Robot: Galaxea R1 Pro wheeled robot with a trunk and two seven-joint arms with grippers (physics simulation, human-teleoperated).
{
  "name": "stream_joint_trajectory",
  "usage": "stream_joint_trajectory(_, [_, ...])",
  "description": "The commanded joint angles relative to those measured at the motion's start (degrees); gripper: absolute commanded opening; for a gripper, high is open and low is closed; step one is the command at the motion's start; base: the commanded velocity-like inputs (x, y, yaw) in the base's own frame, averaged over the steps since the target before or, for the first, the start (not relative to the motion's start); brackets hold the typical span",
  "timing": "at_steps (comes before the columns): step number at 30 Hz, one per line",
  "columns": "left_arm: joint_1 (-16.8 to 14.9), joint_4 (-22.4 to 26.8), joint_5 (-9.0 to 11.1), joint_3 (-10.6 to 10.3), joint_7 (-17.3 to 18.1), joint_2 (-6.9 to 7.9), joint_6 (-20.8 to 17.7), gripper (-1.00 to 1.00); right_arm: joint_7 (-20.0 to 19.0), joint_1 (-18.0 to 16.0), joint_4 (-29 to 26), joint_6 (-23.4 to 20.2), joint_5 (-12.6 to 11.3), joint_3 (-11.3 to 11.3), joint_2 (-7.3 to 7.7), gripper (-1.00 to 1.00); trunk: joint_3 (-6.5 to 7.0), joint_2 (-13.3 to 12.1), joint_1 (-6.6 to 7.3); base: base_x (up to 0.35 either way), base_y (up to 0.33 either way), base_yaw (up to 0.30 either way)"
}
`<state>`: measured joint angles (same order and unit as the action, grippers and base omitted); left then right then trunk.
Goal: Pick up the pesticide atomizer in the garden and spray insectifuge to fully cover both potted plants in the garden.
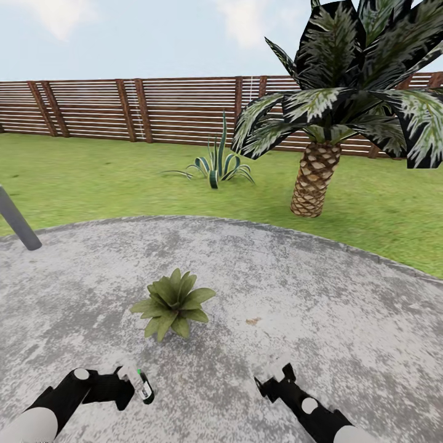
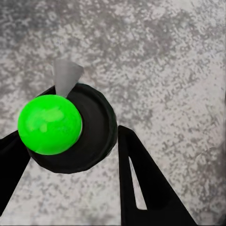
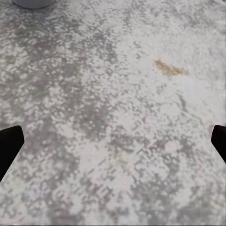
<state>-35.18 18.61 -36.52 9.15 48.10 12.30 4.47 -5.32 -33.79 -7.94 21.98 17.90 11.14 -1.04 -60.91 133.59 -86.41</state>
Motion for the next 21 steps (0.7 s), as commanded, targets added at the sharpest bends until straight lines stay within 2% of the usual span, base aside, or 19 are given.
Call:
stream_joint_trajectory(1, [-0.05, 0.14, -0.53, 0.6, 0.19, -0.12, -1.27, -1.0, 0.86, 0.19, 0.51, 0.22, -2.96, 0.27, 0.45, 1.0, -0.04, 0.02, 0.01, 0.0, 0.0, 0.0])
stream_joint_trajectory(3, [-0.06, 0.44, -0.61, 0.72, 0.16, -0.26, -5.12, -1.0, 1.97, 0.64, 1.23, 0.25, -9.19, 0.28, 1.27, 1.0, -0.04, 0.02, 0.01, 0.0, 0.0, 0.0])
stream_joint_trajectory(6, [-0.11, 0.73, -0.65, 0.92, 0.19, -0.34, -10.87, -1.0, 2.4, 1.63, 1.55, 0.25, -13.7, 0.29, 2.65, 1.0, -0.04, 0.02, 0.01, 0.0, 0.0, 0.0])
stream_joint_trajectory(15, [-0.93, 1.02, -0.53, 0.51, 0.65, -0.71, -22.2, -1.0, 2.58, 2.58, 1.24, 0.26, -14.43, 0.24, 2.9, 1.0, -0.04, 0.02, 0.01, 0.0, 0.0, 0.0])
stream_joint_trajectory(17, [-1.87, 1.24, -0.68, 0.31, 0.74, -1.85, -25.91, -1.0, 2.68, 2.59, 1.38, 0.25, -14.42, 0.28, 2.95, 1.0, -0.04, 0.02, 0.01, 0.0, 0.0, 0.0])
stream_joint_trajectory(21, [-3.33, 1.99, -0.87, 0.05, 0.76, -3.17, -30.28, -1.0, 4.47, 2.65, 1.51, 0.25, -14.65, 0.29, 2.94, 1.0, -0.04, 0.02, 0.01, 0.0, 0.0, 0.0])
